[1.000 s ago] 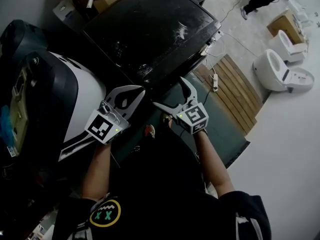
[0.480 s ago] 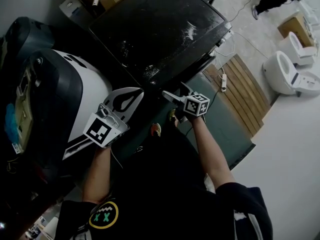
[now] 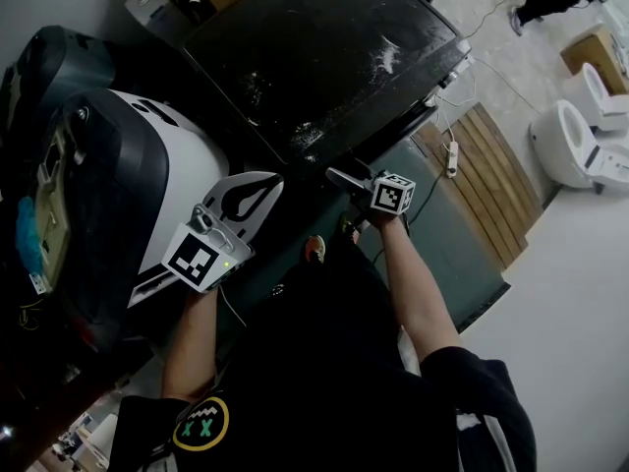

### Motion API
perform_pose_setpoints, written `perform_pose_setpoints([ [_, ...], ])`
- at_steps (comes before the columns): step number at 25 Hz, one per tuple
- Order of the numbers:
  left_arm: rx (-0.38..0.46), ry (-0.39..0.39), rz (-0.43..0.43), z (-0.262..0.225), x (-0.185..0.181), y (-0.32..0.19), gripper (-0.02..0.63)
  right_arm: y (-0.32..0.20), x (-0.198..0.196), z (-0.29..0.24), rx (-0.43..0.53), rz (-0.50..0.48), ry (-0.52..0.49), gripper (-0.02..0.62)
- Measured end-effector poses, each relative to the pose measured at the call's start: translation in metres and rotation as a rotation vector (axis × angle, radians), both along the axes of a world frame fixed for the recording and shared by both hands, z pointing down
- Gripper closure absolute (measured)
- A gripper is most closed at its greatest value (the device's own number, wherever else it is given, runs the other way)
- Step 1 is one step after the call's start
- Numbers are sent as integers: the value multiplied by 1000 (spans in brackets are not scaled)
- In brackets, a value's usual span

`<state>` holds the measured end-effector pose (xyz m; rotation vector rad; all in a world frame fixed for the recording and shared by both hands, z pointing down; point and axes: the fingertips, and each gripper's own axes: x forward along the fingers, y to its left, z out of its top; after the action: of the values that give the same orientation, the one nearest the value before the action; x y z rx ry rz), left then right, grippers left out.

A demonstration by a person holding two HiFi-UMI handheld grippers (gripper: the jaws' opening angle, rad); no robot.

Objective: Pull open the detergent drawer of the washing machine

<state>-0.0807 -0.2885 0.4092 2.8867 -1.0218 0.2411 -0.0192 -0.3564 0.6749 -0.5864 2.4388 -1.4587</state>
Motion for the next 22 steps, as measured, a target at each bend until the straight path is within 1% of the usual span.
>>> perform_pose_setpoints([
  [2,-5,-5,-1,1,-1,0,588,-1,0,-1,8,-9,-42,90],
  [6,-15,-19,12,4,4,0,587,0,5,-2,-5,-22,-128,165],
  [7,-18,-21,17,4,6,1,586,0,6,-1,-8,-30,-134,182],
  [10,-24,-29,27,6,9,1,588,2,7,2,-11,-62,-132,205],
  [13,-28,-35,31,6,11,1,588,3,7,4,-18,-76,-142,221],
  [18,-38,-52,33,7,13,3,586,3,10,4,12,-93,-146,244],
  [22,-43,-64,36,6,14,5,587,5,11,7,16,-111,-146,262],
])
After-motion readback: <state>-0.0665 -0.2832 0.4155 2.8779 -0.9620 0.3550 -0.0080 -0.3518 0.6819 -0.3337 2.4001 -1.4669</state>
